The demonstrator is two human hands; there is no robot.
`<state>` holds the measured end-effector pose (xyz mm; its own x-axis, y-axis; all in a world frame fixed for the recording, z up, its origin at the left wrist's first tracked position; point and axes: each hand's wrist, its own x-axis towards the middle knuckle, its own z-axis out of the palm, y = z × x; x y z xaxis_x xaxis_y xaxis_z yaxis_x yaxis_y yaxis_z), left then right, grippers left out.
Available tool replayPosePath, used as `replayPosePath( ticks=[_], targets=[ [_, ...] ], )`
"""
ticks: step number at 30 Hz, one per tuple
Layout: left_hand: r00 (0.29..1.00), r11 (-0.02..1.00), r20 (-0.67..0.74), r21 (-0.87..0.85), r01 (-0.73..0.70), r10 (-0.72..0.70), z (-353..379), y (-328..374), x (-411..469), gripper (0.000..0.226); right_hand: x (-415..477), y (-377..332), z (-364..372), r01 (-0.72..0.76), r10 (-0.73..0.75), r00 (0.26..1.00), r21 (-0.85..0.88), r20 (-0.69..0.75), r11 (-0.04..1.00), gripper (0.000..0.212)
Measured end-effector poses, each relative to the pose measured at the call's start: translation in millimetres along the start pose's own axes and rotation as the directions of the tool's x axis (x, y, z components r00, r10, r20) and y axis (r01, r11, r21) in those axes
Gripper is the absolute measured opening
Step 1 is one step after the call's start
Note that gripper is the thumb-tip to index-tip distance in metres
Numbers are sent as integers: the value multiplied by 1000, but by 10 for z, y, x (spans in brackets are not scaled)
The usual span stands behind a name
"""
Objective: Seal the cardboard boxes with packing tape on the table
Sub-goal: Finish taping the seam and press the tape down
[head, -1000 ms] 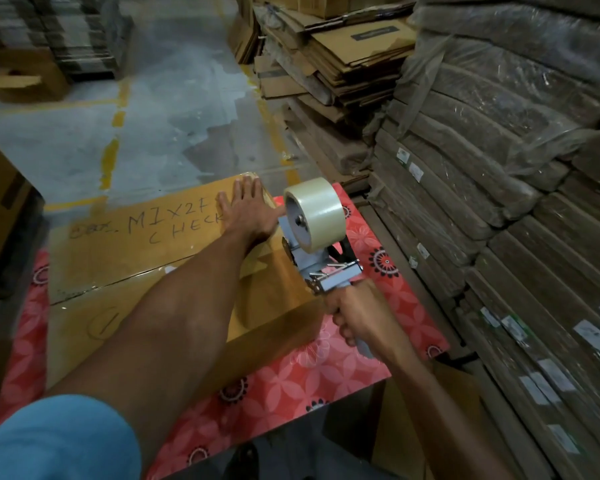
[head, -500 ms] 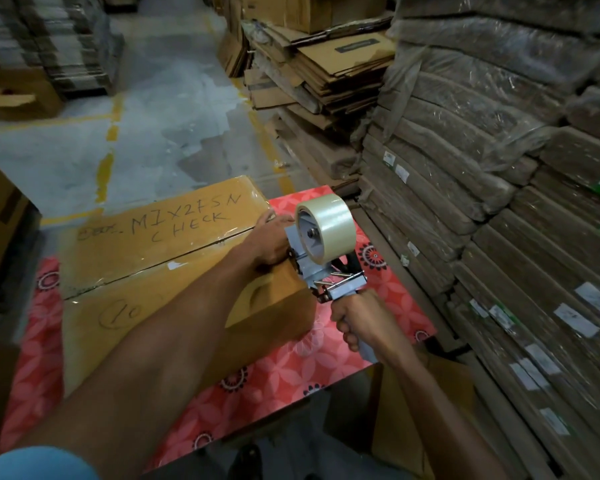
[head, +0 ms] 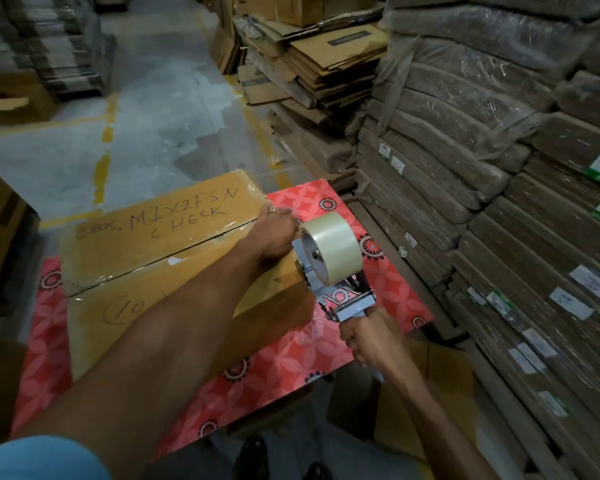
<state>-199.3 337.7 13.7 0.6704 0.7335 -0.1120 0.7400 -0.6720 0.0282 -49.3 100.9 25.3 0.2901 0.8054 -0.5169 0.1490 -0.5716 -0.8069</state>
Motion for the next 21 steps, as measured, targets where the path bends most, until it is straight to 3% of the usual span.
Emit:
replayPosePath(
  ticks=[4,13,17,19,21],
  targets=[
    [958,963,-174,-107,-247,227,235,69,-88,62,5,-29,-28,0,-2,999,46,34,999,12],
    [993,993,-35,-23,-116,115,78,150,-110,55,-139,217,-148,23,-21,996,-22,83,1000,30],
    [990,991,-61,-44,-129,126,42,171,-141,72,-218,338,-133,2,-1,999,-11,32,1000,28],
    [990,991,-48,-36,-131,129,35,178,-137,74,-218,373,-117,45,-43,999,-65,33,997,28],
    [990,991,-63,-48,-128,125,44,181,-149,62,-251,389,-110,108,-91,991,-170,102,980,30]
  ],
)
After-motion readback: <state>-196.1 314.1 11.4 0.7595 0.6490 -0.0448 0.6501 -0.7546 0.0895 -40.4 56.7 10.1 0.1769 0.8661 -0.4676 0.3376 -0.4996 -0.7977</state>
